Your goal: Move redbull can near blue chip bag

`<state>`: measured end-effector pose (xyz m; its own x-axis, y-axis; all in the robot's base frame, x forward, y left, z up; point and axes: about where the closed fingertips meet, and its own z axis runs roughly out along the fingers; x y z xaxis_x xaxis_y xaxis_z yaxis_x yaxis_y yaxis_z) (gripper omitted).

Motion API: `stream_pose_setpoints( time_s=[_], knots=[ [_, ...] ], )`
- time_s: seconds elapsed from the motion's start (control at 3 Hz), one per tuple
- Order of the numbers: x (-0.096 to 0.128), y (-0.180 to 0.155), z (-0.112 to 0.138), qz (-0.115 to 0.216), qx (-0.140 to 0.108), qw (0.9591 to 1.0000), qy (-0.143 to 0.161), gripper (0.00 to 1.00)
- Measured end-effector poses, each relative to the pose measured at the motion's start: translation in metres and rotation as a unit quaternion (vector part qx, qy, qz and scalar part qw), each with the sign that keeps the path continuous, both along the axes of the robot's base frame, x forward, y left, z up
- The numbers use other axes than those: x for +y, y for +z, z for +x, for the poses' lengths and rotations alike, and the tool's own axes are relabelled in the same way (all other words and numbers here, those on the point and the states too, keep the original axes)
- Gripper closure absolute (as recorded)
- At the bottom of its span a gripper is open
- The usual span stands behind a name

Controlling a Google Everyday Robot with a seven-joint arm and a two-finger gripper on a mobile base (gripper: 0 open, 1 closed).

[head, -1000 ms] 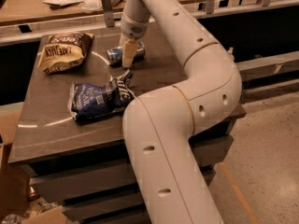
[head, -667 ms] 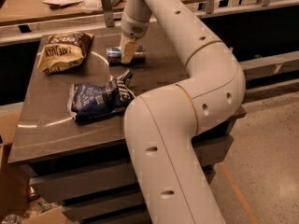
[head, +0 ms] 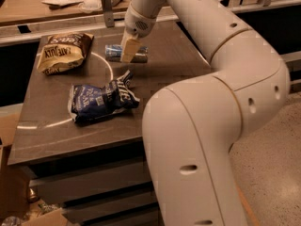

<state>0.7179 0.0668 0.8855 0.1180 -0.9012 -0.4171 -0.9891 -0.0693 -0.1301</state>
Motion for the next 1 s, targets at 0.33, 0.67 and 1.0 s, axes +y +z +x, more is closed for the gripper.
stream_pose_setpoints(
  time_s=[0.33,0.67,1.0],
  knots=[
    [0.003,0.0,-0.031,0.009,0.017,0.9997,-0.013,1.0],
    [0.012,-0.006,-0.056,0.017,0.028,0.9993,-0.02,1.0],
    [0.019,-0.011,-0.073,0.023,0.036,0.9988,-0.024,0.84]
  ],
)
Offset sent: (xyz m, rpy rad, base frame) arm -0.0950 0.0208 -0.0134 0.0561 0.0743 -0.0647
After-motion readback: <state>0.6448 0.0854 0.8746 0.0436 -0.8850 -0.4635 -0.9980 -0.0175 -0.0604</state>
